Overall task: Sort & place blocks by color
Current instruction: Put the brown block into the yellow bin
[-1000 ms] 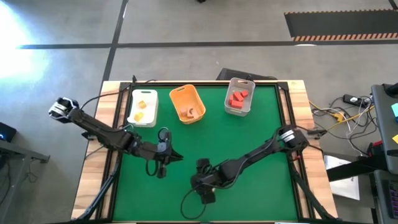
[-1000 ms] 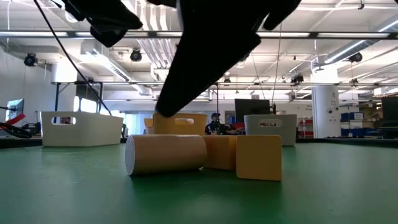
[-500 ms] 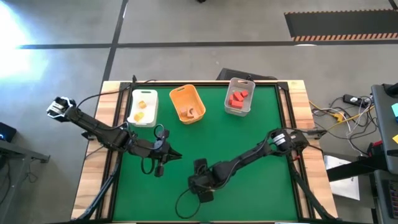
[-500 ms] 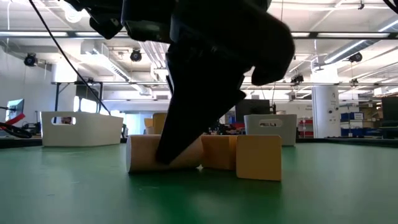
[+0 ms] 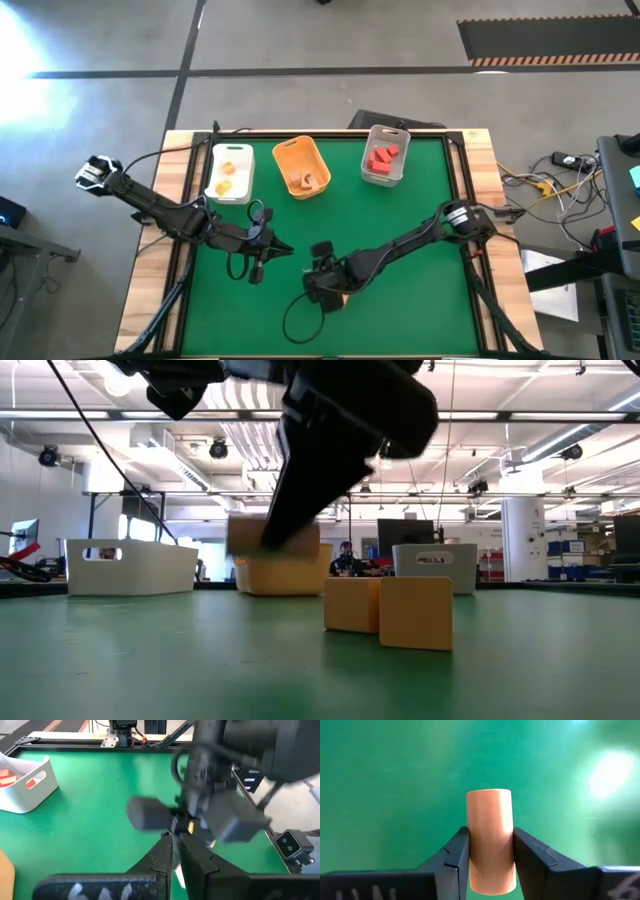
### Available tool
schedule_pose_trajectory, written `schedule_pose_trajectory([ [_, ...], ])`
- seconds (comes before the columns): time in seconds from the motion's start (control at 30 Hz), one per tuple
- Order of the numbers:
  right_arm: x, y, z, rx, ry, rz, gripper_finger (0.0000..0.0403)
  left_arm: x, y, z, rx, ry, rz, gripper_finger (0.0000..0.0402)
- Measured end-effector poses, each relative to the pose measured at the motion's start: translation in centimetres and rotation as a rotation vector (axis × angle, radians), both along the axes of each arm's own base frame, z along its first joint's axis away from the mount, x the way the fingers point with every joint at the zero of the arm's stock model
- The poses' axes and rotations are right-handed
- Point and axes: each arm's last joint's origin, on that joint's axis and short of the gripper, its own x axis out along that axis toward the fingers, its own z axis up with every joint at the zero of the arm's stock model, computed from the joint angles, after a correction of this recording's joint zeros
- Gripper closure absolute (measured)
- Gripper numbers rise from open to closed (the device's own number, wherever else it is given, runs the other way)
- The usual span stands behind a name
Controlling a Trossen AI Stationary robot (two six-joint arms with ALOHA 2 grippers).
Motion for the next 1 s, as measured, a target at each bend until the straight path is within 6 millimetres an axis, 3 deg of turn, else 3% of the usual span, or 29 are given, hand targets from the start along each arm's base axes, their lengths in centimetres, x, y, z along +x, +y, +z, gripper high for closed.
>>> schedule_pose_trajectory([
  [0.17,-0.7,-0.9,2.5,-0.126,-0.07,-0.038,0.0297,0.3,0.0,0.0,-0.009,-0.02,0.005,0.0353],
  [0.4,-3.8,-2.7,5.0,-0.27,-0.165,-0.148,0.0297,0.7,0.2,-0.4,0.053,-0.028,0.056,0.0238],
  [0.57,-5.8,-3.6,6.0,-0.217,-0.313,-0.19,0.0297,1.9,0.1,-1.0,0.195,-0.109,0.107,0.0172],
  [0.73,-7.3,-4.2,5.9,-0.174,-0.421,-0.193,0.0297,3.7,-0.6,-2.5,0.377,-0.135,0.045,0.0151],
  [1.0,-8.5,-4.8,5.3,-0.137,-0.505,-0.216,0.0297,6.0,0.3,-4.3,0.415,-0.148,0.109,0.0151],
])
